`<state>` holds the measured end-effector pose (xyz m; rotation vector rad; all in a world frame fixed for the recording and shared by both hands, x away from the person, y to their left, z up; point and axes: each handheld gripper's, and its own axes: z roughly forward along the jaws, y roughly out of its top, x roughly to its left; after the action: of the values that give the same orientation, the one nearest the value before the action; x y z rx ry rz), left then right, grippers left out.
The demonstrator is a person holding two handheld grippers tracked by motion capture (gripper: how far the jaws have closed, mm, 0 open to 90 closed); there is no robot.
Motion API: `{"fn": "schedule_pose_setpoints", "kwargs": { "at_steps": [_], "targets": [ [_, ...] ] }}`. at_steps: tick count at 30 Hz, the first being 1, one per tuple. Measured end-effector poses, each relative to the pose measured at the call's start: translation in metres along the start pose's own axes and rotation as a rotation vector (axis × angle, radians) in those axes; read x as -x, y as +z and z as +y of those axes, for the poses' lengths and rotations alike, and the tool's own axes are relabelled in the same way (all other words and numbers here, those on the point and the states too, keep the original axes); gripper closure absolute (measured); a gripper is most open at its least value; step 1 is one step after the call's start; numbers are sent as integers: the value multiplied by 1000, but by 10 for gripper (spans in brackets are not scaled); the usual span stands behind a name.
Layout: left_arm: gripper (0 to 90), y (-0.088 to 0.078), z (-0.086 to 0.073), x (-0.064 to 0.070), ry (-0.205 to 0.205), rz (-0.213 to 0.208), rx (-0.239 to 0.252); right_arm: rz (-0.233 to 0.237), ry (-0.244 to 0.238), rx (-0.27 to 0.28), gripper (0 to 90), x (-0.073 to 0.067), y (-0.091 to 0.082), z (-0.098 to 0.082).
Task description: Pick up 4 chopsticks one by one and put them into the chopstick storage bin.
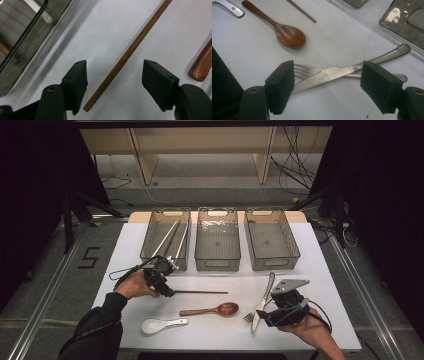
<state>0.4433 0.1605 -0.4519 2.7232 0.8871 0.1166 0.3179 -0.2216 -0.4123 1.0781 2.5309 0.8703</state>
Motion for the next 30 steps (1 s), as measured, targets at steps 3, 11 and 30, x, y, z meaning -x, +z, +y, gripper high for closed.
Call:
{"fn": "schedule_pose_setpoints", "kwargs": {
  "at_steps": [3,11,30],
  "targets": [
    [415,2,1,0,4,-1,-18,1,0,1,287,0,0,0],
    [453,6,3,1,0,11,-42,1,2,-1,289,0,0,0],
    [644,10,3,2,42,-2,-68,-1,-7,1,288,0,0,1]
  ]
}}
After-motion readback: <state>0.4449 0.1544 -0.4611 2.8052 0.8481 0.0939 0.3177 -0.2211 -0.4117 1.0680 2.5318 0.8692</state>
